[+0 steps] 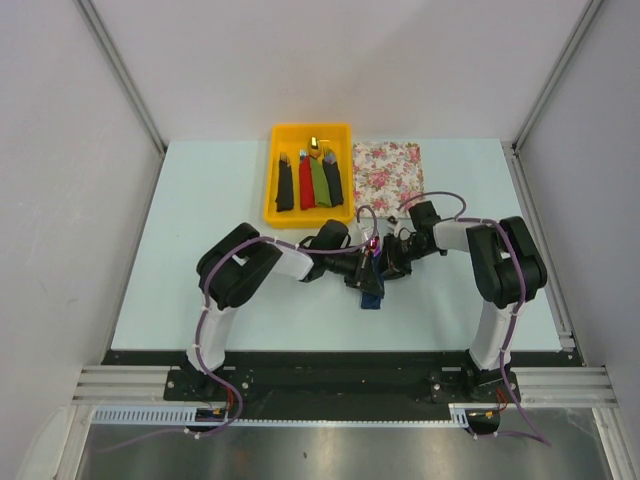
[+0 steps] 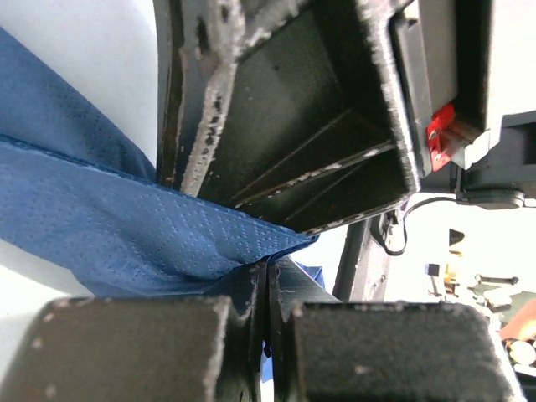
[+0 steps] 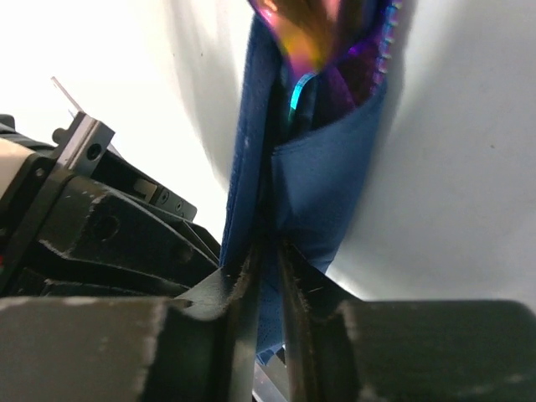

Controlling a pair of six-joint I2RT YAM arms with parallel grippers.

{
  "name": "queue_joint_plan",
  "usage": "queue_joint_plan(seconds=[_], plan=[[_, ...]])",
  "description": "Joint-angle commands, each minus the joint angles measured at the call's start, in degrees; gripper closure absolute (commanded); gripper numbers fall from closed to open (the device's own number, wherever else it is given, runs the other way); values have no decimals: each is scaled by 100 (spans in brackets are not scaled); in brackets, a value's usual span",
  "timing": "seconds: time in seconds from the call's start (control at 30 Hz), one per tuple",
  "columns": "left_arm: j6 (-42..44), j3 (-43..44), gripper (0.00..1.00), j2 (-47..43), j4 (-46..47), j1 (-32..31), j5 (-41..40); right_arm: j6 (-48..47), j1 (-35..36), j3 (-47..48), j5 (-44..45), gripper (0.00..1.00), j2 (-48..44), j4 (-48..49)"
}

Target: Place the utensils on the paper napkin and roll it up

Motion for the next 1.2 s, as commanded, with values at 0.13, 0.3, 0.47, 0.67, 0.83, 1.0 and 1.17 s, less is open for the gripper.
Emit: queue_joint_plan(seconds=[0.13, 0.3, 0.47, 0.67, 0.83, 1.0, 1.17], plan=[[179, -138, 99, 384, -207, 53, -176, -696, -318, 611, 331, 67, -325, -927], [223, -120, 96, 384, -269, 53, -220, -811, -625, 822, -109, 60, -431, -1156], [267, -103, 90, 393, -339, 53, -272, -846, -608, 770, -302, 55, -396, -1139], [293, -94, 85, 375, -384, 53, -281, -819, -547, 647, -452, 48, -317, -972], [320, -103, 84, 349, -366, 53, -272, -1021, -468, 559, -383, 55, -282, -989], [381, -103, 84, 252, -331, 53, -228, -1364, -432, 497, -127, 73, -18, -1077], [443, -138, 81, 33, -226, 70, -158, -1584, -406, 506, 49, 92, 201, -998]])
